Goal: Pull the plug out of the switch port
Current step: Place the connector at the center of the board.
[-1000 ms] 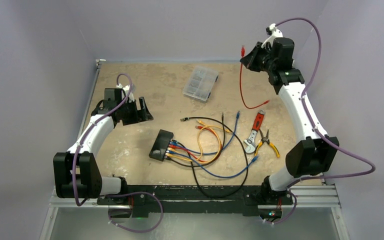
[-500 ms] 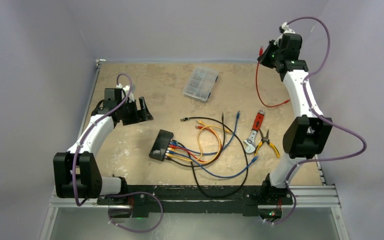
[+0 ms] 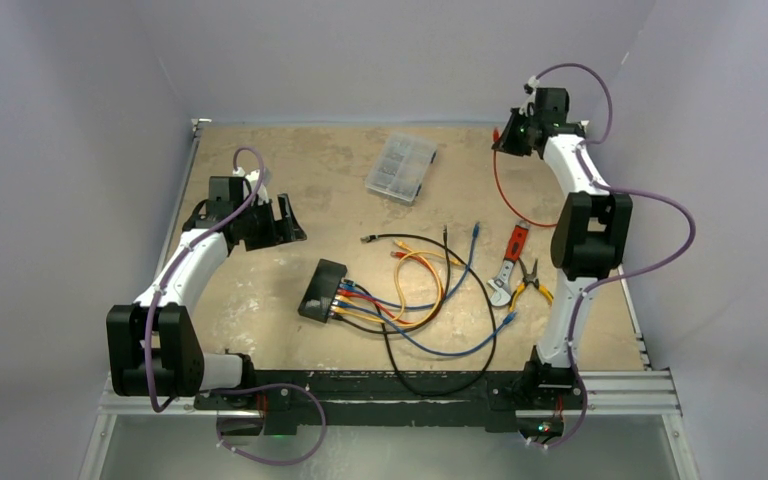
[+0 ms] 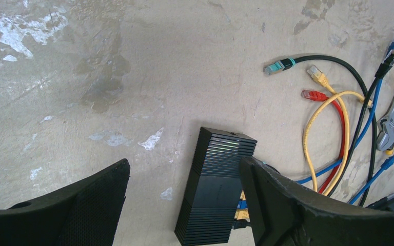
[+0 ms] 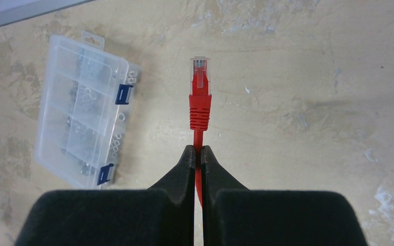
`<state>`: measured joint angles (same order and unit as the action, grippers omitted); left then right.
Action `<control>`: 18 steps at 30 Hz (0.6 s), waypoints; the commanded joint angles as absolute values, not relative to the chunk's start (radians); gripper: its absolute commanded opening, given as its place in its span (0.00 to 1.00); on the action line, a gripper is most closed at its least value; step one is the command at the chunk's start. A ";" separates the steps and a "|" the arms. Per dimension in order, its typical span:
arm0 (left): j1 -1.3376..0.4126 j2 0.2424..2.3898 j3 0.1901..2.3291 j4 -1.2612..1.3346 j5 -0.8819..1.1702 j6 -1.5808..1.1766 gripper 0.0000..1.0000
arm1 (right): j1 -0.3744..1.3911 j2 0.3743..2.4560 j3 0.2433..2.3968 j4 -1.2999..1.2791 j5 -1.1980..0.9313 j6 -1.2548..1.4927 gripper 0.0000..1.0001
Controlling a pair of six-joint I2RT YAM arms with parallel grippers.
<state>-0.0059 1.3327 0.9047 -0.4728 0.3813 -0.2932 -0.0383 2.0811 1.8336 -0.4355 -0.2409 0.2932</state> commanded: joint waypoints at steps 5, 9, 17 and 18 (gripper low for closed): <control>0.000 1.327 0.909 -0.456 0.377 -0.272 0.78 | -0.017 2.170 1.979 -0.475 -0.315 0.264 0.00; 0.000 1.328 0.908 -0.454 0.377 -0.272 0.78 | -0.007 2.220 2.030 -0.509 -0.310 0.258 0.00; 0.000 1.330 0.908 -0.454 0.381 -0.272 0.78 | 0.063 2.228 2.041 -0.526 -0.229 0.249 0.02; 0.000 1.330 0.907 -0.454 0.381 -0.272 0.78 | 0.068 2.223 2.036 -0.524 -0.216 0.248 0.03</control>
<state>-0.0059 1.3327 0.9047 -0.4728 0.3786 -0.2932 0.0422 2.2532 2.0026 -0.5232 -0.2707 0.2707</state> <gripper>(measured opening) 0.784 0.016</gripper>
